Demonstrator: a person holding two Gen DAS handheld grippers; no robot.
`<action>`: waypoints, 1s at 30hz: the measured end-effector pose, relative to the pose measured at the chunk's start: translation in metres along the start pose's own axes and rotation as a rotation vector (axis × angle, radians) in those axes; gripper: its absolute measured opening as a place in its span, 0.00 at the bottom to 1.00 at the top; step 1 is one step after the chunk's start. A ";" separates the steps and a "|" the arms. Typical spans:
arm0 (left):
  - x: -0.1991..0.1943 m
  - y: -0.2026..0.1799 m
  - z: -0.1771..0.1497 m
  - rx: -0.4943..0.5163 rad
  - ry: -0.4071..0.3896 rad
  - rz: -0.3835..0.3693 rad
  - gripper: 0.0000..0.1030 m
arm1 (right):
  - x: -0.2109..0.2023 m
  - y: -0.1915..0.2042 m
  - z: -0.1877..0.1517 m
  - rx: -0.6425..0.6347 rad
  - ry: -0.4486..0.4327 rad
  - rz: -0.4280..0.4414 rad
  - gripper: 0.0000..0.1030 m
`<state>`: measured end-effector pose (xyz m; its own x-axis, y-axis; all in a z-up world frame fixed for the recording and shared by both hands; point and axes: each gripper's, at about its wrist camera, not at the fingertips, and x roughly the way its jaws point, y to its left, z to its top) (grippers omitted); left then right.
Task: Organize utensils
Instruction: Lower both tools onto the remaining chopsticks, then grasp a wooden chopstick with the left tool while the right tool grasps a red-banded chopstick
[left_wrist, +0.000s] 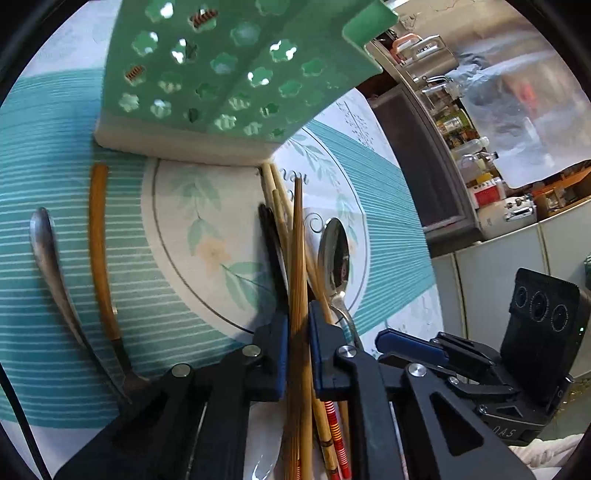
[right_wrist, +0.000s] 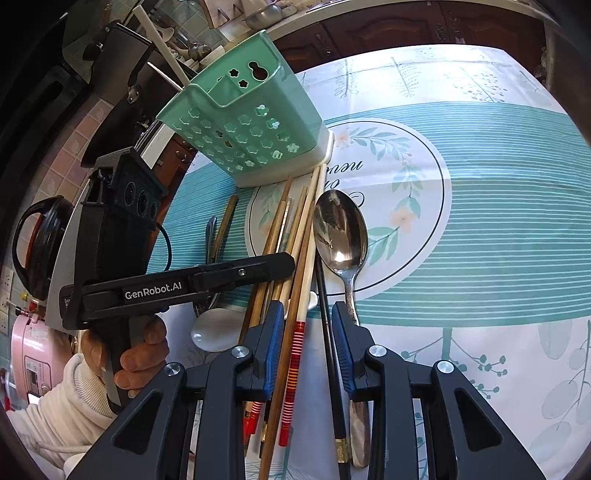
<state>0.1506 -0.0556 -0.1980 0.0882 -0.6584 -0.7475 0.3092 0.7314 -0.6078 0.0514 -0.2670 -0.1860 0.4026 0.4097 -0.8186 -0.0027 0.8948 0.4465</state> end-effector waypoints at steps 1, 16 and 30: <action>-0.004 -0.002 -0.001 0.009 -0.006 0.023 0.07 | 0.000 0.002 0.000 -0.007 0.000 0.001 0.27; -0.065 -0.012 -0.011 0.014 -0.136 0.114 0.04 | 0.015 0.020 0.009 -0.052 0.038 0.047 0.27; -0.127 -0.035 -0.016 0.056 -0.255 0.106 0.04 | 0.033 0.010 0.034 0.010 0.079 0.060 0.27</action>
<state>0.1135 0.0057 -0.0859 0.3559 -0.6073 -0.7103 0.3369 0.7924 -0.5086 0.0956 -0.2506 -0.1960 0.3282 0.4760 -0.8159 -0.0154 0.8663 0.4992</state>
